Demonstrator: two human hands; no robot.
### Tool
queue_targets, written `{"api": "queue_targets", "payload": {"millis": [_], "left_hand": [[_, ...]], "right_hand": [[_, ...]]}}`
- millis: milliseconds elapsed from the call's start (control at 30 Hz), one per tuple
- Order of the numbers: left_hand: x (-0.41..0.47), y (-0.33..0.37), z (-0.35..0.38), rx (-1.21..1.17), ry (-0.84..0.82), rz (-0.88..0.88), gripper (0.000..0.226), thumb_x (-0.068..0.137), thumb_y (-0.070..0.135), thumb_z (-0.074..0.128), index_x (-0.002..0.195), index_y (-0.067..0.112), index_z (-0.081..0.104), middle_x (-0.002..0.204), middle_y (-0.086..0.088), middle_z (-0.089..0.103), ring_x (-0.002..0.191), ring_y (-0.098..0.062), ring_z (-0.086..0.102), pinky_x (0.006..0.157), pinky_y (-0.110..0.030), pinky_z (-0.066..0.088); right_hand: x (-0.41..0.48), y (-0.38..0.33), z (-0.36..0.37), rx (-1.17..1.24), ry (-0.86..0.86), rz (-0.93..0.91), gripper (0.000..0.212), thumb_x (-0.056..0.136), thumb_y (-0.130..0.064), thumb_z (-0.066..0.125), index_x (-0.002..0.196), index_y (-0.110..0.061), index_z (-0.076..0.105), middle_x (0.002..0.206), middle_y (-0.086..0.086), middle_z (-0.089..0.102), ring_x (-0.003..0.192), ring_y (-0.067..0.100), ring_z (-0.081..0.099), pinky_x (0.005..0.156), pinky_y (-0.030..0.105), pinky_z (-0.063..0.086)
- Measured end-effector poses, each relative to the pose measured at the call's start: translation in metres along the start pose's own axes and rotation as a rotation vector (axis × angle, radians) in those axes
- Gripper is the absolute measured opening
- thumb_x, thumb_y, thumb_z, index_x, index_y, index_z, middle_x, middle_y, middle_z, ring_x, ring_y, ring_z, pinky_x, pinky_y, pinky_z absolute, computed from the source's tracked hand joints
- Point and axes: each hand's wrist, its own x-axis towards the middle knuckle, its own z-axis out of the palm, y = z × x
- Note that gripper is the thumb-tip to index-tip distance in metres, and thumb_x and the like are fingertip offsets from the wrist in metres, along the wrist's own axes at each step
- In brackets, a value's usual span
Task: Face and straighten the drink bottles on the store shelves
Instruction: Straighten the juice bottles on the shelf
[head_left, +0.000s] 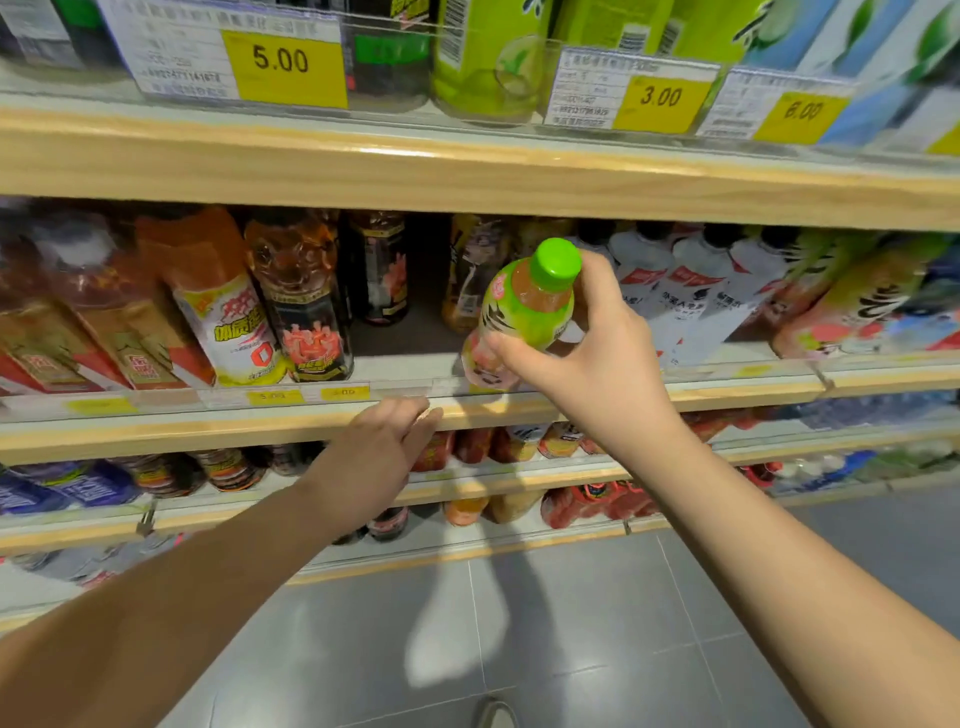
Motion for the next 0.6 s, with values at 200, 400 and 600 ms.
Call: {"api": "queue_targets", "payload": {"millis": [200,400,600], "left_hand": [[0.030,0.037,-0.003,0.092,0.020,0.126,0.051,0.090,0.002,0.034,0.138,0.002,0.051,0.138,-0.016,0.054,0.123,-0.033,0.054,0.100,-0.043,0.046],[0.057,0.075,0.006,0.228,0.022,0.130,0.050,0.074,-0.003,0.055,0.124,-0.005,0.063,0.122,-0.023,0.064,0.107,-0.038,0.064,0.089,-0.045,0.054],[0.091,0.112,0.027,0.269,-0.068,0.044,0.066,0.073,0.001,0.063,0.137,-0.003,0.049,0.133,-0.022,0.052,0.116,-0.038,0.052,0.096,-0.048,0.048]], "right_hand": [[-0.023,0.023,-0.047,-0.012,0.089,0.086,0.063,0.079,-0.048,0.085,0.129,-0.032,0.050,0.110,-0.019,0.067,0.105,0.000,0.064,0.084,0.017,0.049],[-0.038,0.060,-0.100,-0.010,0.159,0.143,0.059,0.079,-0.049,0.085,0.125,-0.033,0.052,0.109,-0.020,0.068,0.102,-0.001,0.065,0.082,0.015,0.047],[-0.050,0.109,-0.158,-0.036,0.197,0.166,0.061,0.077,-0.053,0.084,0.126,-0.035,0.053,0.106,-0.026,0.067,0.098,-0.007,0.063,0.076,0.007,0.044]]}}
